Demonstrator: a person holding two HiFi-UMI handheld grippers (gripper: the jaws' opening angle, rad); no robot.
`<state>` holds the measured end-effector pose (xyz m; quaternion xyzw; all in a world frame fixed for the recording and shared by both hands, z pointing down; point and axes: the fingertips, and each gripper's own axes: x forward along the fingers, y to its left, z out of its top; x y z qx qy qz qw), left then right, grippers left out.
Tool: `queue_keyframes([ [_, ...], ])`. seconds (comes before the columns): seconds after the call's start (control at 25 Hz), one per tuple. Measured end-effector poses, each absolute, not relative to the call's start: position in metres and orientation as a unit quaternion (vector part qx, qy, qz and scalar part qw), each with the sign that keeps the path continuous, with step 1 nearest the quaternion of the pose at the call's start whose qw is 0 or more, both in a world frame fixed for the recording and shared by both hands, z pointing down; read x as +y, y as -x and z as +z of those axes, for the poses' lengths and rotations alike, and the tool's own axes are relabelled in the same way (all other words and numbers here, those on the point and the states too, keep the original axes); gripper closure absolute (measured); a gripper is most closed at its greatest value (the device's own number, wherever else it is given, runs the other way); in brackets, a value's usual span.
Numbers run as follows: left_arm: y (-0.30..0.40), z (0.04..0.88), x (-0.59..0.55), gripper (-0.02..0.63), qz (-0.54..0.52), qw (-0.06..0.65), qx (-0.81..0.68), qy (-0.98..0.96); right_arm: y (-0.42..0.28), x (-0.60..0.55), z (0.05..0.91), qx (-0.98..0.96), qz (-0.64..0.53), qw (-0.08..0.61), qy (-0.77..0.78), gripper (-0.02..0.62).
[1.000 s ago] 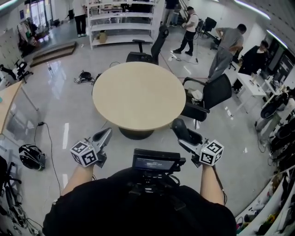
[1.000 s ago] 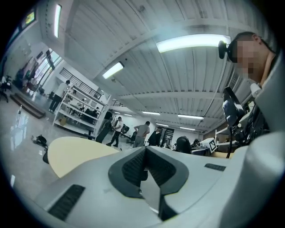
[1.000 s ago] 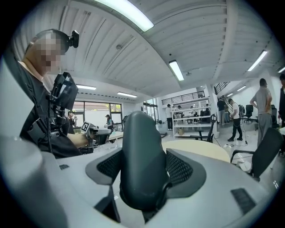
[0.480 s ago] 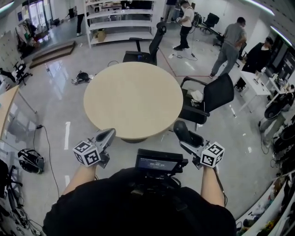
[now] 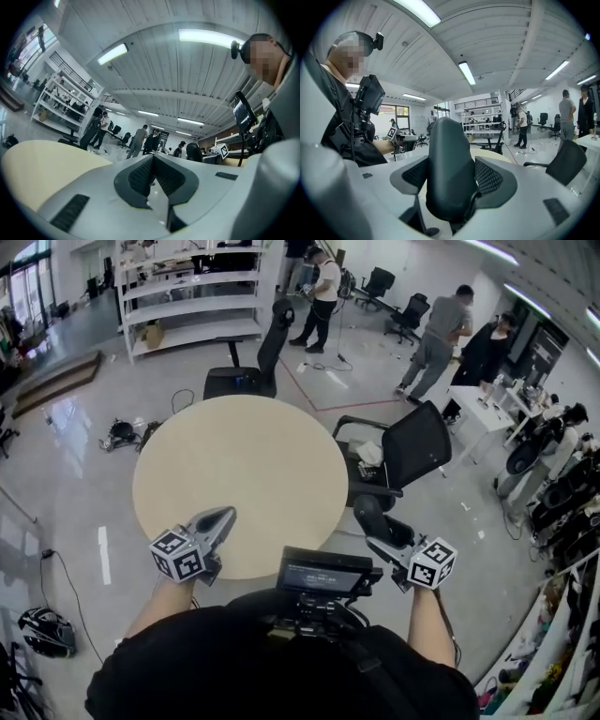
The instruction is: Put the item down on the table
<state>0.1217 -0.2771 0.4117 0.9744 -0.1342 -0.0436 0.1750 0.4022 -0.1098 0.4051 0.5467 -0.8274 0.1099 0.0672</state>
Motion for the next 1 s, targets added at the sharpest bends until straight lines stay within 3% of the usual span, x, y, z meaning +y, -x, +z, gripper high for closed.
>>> queue_keyframes([
  [0.36,-0.160,0.423,-0.388,0.604,-0.035,0.180,-0.083,-0.980,-0.406,-0.203,0.425,-0.806,0.131,0.076,-0.572,0.282],
  [1.0,-0.253,0.406,-0.401,0.604,-0.038,0.144,-0.213,-0.965,-0.558,-0.282,0.414,-0.867,0.106,0.056,-0.484,0.282],
])
